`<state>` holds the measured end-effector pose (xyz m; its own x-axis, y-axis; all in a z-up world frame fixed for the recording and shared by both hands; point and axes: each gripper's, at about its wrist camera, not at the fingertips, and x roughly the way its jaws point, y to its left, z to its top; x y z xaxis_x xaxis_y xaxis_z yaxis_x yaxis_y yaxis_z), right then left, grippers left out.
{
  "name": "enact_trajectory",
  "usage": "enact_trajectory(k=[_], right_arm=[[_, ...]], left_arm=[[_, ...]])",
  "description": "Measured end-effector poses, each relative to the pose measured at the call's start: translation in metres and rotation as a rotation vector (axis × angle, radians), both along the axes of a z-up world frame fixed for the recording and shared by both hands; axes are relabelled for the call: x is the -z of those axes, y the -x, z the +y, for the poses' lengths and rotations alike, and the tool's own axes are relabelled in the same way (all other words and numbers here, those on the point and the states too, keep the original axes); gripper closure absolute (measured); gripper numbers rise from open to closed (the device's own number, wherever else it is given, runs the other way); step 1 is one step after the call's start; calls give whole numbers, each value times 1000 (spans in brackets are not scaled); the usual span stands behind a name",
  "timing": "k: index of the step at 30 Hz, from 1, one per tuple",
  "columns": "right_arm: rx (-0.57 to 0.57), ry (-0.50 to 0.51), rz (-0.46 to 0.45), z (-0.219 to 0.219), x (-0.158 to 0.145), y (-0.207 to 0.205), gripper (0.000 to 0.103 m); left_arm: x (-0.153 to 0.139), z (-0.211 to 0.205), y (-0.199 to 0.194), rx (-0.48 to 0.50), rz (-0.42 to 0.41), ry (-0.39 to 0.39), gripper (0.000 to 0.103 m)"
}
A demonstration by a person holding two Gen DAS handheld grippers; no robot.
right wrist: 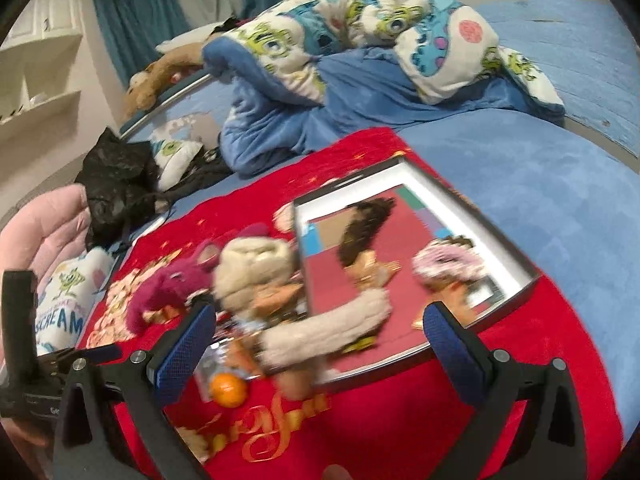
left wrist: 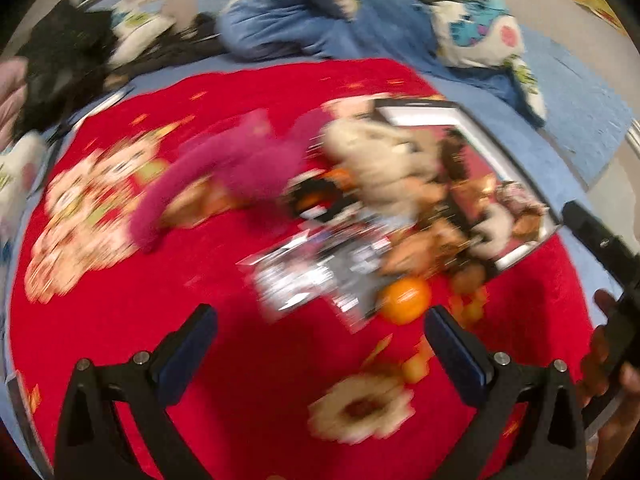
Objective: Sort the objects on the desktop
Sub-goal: 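Withdraw both grippers from the box back toward the pile, then reach left gripper to clear anime badge bag while right gripper reaches striped chocolate packet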
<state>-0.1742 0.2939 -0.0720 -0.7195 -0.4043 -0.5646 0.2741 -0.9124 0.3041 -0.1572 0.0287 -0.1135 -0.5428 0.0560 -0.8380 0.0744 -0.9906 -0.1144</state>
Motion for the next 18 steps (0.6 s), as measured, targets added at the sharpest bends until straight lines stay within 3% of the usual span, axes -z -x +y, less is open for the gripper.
enact_trajectory(k=[5,10,18], right_arm=[[-94,-30,5,-53,-3,-14,0],[-170,-48,-1,-89,0,-23,0],[-191,-42,2,-101,7,-17,0]], left_arm=[[2,-59,-34,-102,-7,-52,0],[-4,-86,-47,-147,27,-78,0],[6,-80,-12,-75,48,-118,0]])
